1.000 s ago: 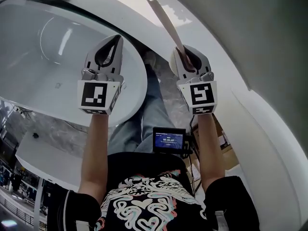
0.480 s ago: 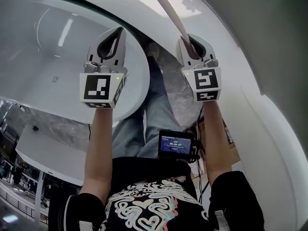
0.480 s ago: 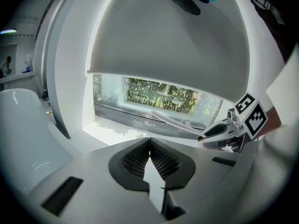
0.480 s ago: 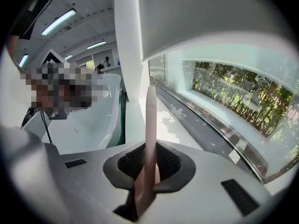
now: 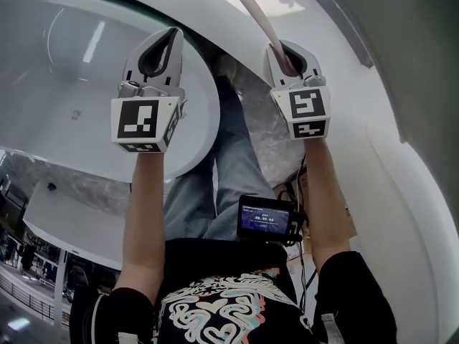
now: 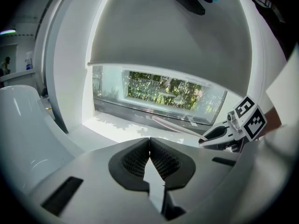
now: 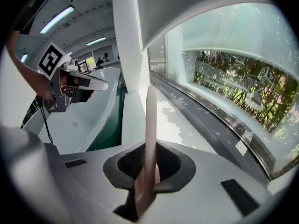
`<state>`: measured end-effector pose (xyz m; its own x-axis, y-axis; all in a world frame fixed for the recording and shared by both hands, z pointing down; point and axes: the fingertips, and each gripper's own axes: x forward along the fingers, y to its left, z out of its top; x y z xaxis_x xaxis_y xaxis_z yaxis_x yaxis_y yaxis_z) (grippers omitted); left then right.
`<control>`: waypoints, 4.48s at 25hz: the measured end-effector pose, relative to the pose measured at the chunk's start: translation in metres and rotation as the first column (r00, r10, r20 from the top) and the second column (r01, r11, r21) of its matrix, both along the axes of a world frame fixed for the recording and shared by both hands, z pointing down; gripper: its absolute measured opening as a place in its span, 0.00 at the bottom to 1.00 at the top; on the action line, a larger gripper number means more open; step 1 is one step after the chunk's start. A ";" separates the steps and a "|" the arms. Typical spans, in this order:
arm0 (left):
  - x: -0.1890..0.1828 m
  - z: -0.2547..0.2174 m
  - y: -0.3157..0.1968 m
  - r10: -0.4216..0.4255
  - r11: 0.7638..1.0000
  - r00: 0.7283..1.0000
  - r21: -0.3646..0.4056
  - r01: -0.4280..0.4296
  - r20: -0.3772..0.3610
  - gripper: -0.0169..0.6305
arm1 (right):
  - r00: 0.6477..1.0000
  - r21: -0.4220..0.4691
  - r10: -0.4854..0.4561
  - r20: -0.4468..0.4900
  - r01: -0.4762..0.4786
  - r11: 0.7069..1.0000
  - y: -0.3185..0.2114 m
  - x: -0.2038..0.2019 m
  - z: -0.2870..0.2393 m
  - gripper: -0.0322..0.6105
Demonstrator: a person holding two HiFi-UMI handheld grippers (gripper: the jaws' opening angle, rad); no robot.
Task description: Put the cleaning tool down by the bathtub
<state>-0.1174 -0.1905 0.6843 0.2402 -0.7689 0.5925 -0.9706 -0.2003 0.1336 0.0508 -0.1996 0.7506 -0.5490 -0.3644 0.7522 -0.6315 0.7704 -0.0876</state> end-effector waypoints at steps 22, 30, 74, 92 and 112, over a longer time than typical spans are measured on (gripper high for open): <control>0.009 0.024 -0.007 0.010 1.000 1.000 -0.027 -0.011 -0.022 0.05 | 0.983 -0.048 -0.098 -0.155 0.092 0.995 0.001 0.006 0.072 0.16; 0.001 0.019 -0.002 0.014 0.999 1.000 -0.029 -0.014 -0.024 0.05 | 0.953 -0.048 -0.141 -0.268 0.133 0.990 0.008 0.003 0.083 0.16; -0.006 -0.014 0.025 -0.003 1.000 1.000 0.018 0.002 0.019 0.05 | 0.956 -0.073 -0.086 -0.279 0.069 0.995 0.010 0.006 0.044 0.16; -0.034 -0.102 0.028 0.006 0.993 1.000 0.119 -0.008 0.015 0.05 | 0.980 0.145 0.112 -0.163 -0.088 0.985 -0.006 -0.005 -0.076 0.12; -0.047 -0.249 0.051 0.040 0.962 0.998 0.269 -0.050 0.043 0.05 | 0.964 0.271 0.254 0.075 -0.264 0.925 0.032 -0.020 -0.248 0.09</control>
<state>-0.1645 -0.1399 0.4357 0.2600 -0.8904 0.3737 -0.9630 -0.2676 0.0325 0.0305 -0.1675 0.5029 -0.4335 -0.6882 0.5818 -0.8127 0.5775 0.0776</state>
